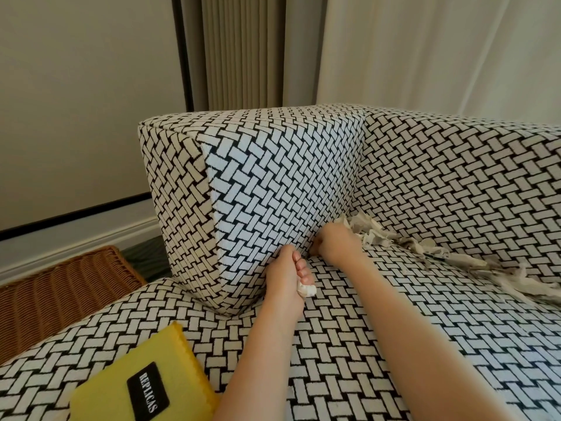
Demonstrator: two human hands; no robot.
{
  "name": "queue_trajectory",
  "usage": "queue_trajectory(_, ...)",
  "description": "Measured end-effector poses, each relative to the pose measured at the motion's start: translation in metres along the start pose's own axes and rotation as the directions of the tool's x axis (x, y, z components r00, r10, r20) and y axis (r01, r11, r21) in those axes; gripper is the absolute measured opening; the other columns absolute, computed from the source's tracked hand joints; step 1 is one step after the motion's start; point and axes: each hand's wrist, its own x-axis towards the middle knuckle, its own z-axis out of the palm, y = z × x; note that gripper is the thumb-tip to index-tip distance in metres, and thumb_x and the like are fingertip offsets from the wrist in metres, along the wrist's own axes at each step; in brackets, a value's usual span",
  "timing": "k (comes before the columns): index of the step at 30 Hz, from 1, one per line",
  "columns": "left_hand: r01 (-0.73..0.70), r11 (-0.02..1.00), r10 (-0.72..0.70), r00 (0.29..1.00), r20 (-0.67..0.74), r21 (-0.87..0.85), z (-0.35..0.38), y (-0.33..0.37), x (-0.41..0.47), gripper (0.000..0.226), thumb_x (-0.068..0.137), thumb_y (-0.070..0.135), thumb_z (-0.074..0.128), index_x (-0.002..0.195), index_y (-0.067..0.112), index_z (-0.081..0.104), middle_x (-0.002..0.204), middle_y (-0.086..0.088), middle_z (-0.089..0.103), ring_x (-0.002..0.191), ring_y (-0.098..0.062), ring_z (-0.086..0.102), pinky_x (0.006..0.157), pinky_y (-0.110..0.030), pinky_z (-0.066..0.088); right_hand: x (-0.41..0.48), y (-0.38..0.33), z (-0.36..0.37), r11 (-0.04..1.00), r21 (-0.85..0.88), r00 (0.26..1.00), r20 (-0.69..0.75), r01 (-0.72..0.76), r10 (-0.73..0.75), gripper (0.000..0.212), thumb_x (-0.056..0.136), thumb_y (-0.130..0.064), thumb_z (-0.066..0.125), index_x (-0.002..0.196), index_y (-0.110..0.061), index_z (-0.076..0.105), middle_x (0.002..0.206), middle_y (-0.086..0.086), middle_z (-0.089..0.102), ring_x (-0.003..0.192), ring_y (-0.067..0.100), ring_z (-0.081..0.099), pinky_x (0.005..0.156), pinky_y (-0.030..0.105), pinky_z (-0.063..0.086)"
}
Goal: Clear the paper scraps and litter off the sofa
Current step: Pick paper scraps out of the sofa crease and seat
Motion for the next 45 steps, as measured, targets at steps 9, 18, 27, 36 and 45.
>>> queue_trajectory(9, 0.175, 0.943, -0.187, 0.982, -0.016, -0.284, 0.027, -0.003, 0.025, 0.024, 0.099, 0.008, 0.032, 0.076, 0.008, 0.04, 0.059, 0.0, 0.038, 0.047, -0.005, 0.035, 0.039, -0.012, 0.035, -0.013, 0.036, -0.057, 0.646, 0.746, 0.979, 0.202, -0.165, 0.017, 0.017, 0.088, -0.025, 0.058, 0.095, -0.013, 0.067, 0.075, -0.004, 0.062, 0.048, 0.006, 0.033, 0.048, 0.016, 0.032)
queue_trajectory(18, 0.162, 0.976, -0.157, 0.987, 0.042, -0.145, 0.06, -0.017, 0.055, 0.029, 0.1, 0.02, 0.03, 0.084, 0.005, 0.048, 0.077, -0.012, 0.055, 0.067, -0.021, 0.054, 0.058, -0.03, 0.045, -0.005, 0.027, -0.051, 0.887, 0.462, 0.975, 0.189, 0.013, -0.113, 0.012, 0.076, -0.009, 0.069, 0.07, -0.02, 0.072, 0.072, -0.007, 0.065, 0.067, 0.005, 0.055, 0.056, 0.013, 0.041)
queue_trajectory(27, 0.025, 0.998, -0.027, 0.999, -0.031, -0.054, 0.064, -0.024, 0.076, 0.036, 0.093, 0.007, 0.039, 0.059, 0.015, 0.03, 0.039, 0.005, 0.028, 0.02, -0.004, 0.018, 0.024, -0.011, 0.017, 0.01, 0.072, -0.075, 0.544, 0.825, 0.983, 0.069, -0.152, 0.169, 0.021, 0.086, -0.016, 0.061, 0.106, -0.012, 0.066, 0.101, -0.001, 0.07, 0.044, 0.001, 0.042, 0.039, 0.012, 0.032)
queue_trajectory(36, 0.14, 0.986, -0.126, 0.982, 0.139, -0.093, 0.058, -0.017, 0.081, 0.039, 0.096, 0.014, 0.035, 0.058, 0.017, 0.029, 0.03, 0.008, 0.027, 0.019, -0.003, 0.02, 0.021, -0.011, 0.015, 0.044, 0.039, -0.013, 0.974, -0.117, 0.979, -0.084, -0.197, 0.188, 0.029, 0.09, -0.035, 0.044, 0.094, -0.009, 0.057, 0.101, 0.009, 0.056, 0.079, 0.019, 0.05, 0.065, 0.026, 0.041)
queue_trajectory(45, 0.141, 0.985, -0.124, 0.979, 0.163, -0.101, 0.056, -0.018, 0.082, 0.037, 0.096, 0.015, 0.035, 0.059, 0.017, 0.032, 0.03, 0.007, 0.03, 0.02, -0.002, 0.022, 0.021, -0.01, 0.016, 0.054, 0.047, -0.013, 0.984, -0.103, 0.987, -0.085, -0.148, 0.14, 0.019, 0.09, -0.01, 0.051, 0.109, -0.008, 0.056, 0.107, 0.007, 0.06, 0.096, 0.023, 0.059, 0.075, 0.03, 0.045)
